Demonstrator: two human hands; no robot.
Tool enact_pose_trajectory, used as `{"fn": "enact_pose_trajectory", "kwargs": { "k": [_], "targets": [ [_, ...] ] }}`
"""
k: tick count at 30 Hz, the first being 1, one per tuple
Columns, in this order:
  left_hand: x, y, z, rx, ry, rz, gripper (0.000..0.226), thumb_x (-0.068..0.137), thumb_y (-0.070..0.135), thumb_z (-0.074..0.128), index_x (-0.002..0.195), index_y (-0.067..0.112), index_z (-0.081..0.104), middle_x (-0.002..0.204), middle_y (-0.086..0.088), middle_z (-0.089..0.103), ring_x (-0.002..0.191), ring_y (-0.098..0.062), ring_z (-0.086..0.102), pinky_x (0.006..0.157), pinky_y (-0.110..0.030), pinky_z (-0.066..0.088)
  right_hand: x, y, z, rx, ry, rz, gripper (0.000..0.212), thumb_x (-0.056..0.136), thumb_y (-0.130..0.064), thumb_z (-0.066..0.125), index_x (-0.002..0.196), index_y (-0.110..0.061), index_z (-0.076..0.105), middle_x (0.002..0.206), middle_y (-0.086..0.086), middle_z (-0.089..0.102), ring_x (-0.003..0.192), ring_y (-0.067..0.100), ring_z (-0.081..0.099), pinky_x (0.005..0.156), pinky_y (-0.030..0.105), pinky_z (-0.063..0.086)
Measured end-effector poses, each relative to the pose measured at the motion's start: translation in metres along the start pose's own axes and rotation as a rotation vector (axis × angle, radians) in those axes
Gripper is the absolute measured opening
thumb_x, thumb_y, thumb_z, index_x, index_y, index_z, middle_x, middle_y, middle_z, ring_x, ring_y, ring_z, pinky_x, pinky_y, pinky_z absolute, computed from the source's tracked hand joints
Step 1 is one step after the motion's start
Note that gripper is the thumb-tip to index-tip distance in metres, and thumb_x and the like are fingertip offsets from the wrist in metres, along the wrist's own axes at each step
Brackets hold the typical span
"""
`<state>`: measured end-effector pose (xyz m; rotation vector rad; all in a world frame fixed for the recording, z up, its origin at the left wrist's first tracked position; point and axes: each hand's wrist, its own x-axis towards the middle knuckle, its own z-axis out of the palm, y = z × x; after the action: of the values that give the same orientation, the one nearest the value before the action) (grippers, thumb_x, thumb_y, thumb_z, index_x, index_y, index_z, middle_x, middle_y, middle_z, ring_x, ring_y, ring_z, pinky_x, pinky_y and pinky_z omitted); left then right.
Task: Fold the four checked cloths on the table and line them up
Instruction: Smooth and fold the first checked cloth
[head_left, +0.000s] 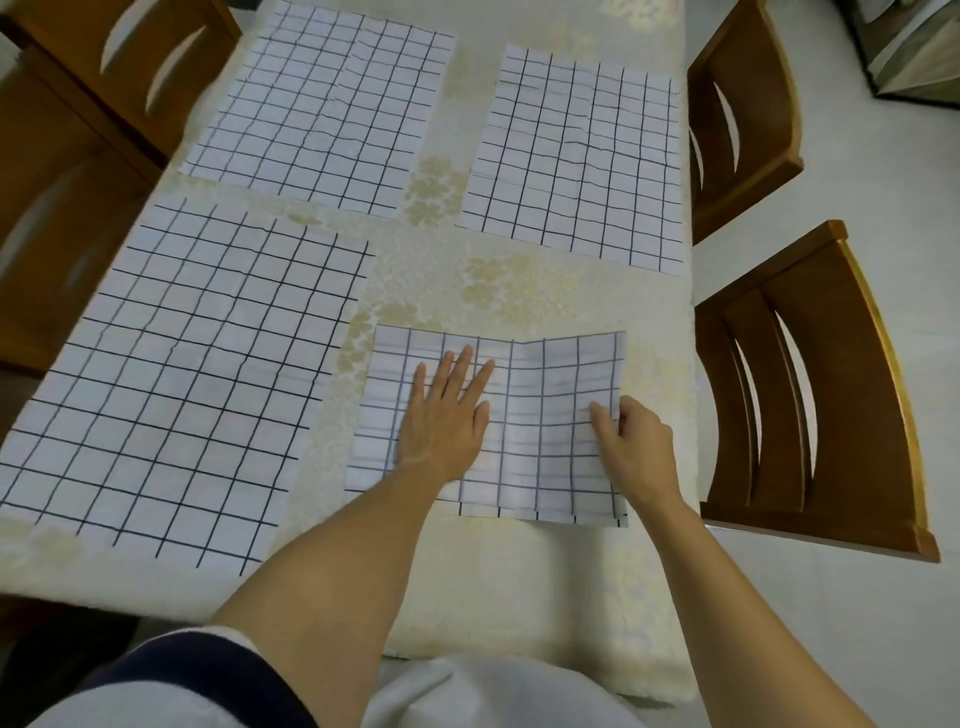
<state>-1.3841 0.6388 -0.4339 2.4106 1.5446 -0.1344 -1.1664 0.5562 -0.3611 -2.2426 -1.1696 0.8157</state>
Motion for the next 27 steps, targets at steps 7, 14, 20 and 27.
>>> {"fn": "enact_pose_trajectory", "kwargs": {
  "k": [7, 14, 20, 27],
  "targets": [
    [0.001, -0.001, 0.001, -0.015, 0.019, -0.009, 0.058, 0.107, 0.043, 0.004, 0.16, 0.031, -0.016, 0.167, 0.001, -0.022, 0.155, -0.02, -0.018, 0.125, -0.05, -0.009, -0.012, -0.047, -0.008, -0.006, 0.016, -0.167, 0.038, 0.107, -0.029, 0.043, 0.074, -0.013, 0.051, 0.058, 0.002, 0.05, 0.051, 0.015, 0.043, 0.052, 0.035, 0.036],
    [0.002, -0.001, 0.004, -0.035, 0.04, -0.022, 0.058, 0.106, 0.048, 0.004, 0.16, 0.036, -0.013, 0.168, 0.002, -0.019, 0.156, -0.019, -0.017, 0.125, -0.048, -0.011, -0.023, -0.091, 0.01, 0.03, -0.007, -0.301, 0.03, 0.108, -0.029, 0.037, 0.091, -0.023, 0.061, 0.064, 0.002, 0.061, 0.057, 0.018, 0.056, 0.057, 0.043, 0.047],
    [0.002, -0.001, 0.001, -0.039, 0.014, -0.01, 0.057, 0.104, 0.05, 0.002, 0.156, 0.04, -0.021, 0.168, 0.001, -0.021, 0.155, -0.022, -0.021, 0.125, -0.051, -0.009, -0.027, -0.108, 0.023, 0.013, -0.028, -0.303, 0.033, 0.108, -0.027, 0.036, 0.078, -0.036, 0.043, 0.047, -0.009, 0.041, 0.043, 0.009, 0.042, 0.045, 0.024, 0.028],
    [0.006, -0.001, -0.001, -0.052, 0.013, 0.009, 0.059, 0.107, 0.05, 0.015, 0.162, 0.035, 0.0, 0.171, -0.002, -0.003, 0.157, -0.026, -0.005, 0.126, -0.05, -0.002, -0.028, -0.091, 0.012, 0.04, 0.021, -0.121, 0.04, 0.107, -0.027, 0.039, 0.072, -0.014, 0.052, 0.059, 0.003, 0.057, 0.054, 0.018, 0.051, 0.054, 0.039, 0.042]
  ]
}}
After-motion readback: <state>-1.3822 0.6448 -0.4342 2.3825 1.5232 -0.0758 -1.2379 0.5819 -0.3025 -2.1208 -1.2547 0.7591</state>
